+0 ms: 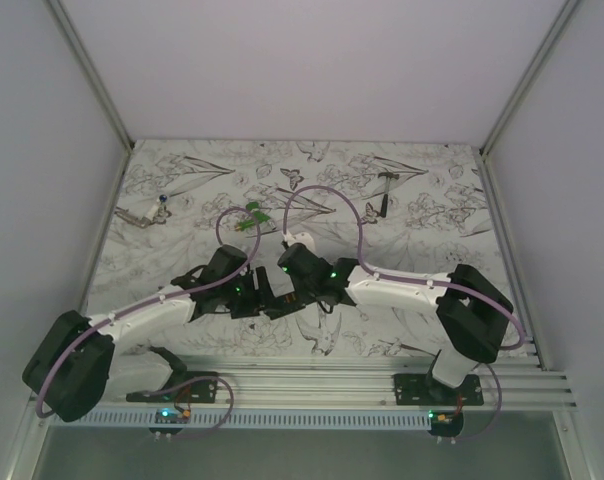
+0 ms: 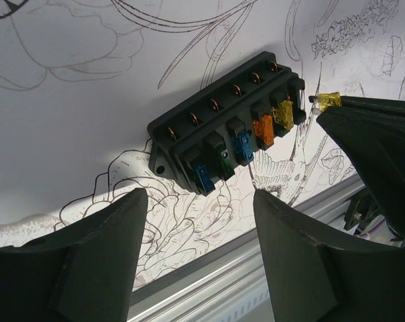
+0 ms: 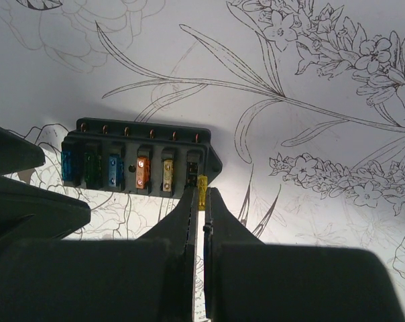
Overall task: Snap on the fuse box
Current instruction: Install the fuse at the fuse box base.
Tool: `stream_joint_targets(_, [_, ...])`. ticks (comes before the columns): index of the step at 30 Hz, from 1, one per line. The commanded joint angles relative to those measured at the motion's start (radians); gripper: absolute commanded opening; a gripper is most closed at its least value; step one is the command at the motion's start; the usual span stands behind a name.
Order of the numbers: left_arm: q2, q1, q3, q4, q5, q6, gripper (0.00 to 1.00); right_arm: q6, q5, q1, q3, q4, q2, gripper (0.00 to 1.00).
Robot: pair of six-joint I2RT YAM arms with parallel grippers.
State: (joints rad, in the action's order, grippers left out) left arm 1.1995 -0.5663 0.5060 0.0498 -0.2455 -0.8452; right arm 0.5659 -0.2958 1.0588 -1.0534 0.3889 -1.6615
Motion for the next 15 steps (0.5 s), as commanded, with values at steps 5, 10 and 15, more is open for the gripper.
stream_joint_targets(5, [0.021,0.008,0.022,-0.012,-0.029,-0.015,0.67,0.017,-0.02,0.019,-0.046,-0.042,-0.021,0.0])
stream_joint_targets(10, [0.031,0.008,0.024,-0.02,-0.034,-0.02,0.67,0.014,-0.02,0.021,-0.045,-0.052,-0.029,0.0])
stream_joint_targets(15, [0.032,0.008,0.022,-0.024,-0.037,-0.025,0.66,0.018,-0.02,0.021,-0.046,-0.05,-0.045,0.0])
